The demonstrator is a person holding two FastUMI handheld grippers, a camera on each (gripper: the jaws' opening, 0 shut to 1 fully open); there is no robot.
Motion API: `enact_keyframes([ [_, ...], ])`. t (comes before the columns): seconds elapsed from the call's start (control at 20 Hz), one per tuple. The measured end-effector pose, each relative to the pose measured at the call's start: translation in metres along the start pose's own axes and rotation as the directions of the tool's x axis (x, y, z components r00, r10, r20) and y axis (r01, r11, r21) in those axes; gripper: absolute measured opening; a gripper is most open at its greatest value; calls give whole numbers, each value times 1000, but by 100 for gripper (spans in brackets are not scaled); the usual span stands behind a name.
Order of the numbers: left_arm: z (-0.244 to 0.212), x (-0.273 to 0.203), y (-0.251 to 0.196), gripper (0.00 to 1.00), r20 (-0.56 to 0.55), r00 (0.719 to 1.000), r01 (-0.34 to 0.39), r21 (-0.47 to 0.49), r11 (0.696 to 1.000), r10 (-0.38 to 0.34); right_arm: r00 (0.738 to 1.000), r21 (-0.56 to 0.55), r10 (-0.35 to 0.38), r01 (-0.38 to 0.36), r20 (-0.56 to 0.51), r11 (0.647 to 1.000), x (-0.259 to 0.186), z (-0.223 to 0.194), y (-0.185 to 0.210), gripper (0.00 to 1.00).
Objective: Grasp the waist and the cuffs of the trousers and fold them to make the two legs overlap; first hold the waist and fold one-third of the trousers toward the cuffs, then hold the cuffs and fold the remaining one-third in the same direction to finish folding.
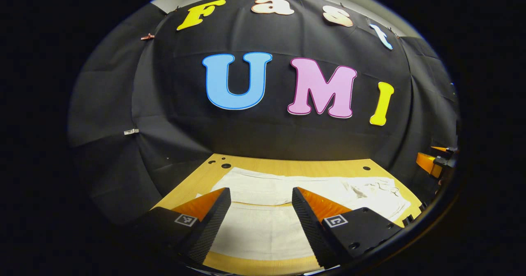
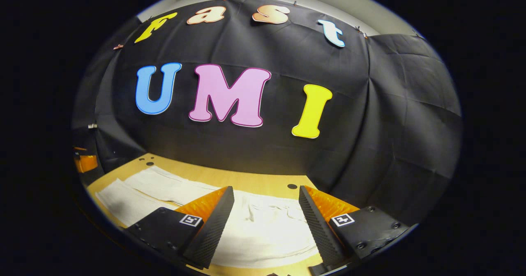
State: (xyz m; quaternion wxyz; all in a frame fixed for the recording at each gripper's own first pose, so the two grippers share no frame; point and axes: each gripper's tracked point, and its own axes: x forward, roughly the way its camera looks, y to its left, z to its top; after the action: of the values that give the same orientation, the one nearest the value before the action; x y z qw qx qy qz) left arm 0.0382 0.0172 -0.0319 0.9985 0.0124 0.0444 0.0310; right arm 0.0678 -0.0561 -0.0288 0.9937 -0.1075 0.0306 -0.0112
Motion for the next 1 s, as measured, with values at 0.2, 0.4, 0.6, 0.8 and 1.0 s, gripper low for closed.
enact_keyframes([
  [0.2,-5,5,5,96,-20,1000,-10,21,1000,11,999,-173,-27,30,21,984,19,-2,-30,97],
  [0.4,-14,10,9,96,-49,999,-16,33,999,18,1000,-298,1,1,4,955,33,-19,-51,98],
  [0.6,-28,14,15,96,-97,995,-37,-19,999,35,998,-435,-2,-27,-66,900,44,-58,-77,98],
  [0.8,-41,22,22,96,-137,988,-73,-36,997,68,986,-589,69,-147,-154,795,45,-104,-89,98],
  [1.0,-54,23,27,96,-172,981,-85,1,996,84,945,-695,166,-321,-283,644,38,-160,-91,98],
])
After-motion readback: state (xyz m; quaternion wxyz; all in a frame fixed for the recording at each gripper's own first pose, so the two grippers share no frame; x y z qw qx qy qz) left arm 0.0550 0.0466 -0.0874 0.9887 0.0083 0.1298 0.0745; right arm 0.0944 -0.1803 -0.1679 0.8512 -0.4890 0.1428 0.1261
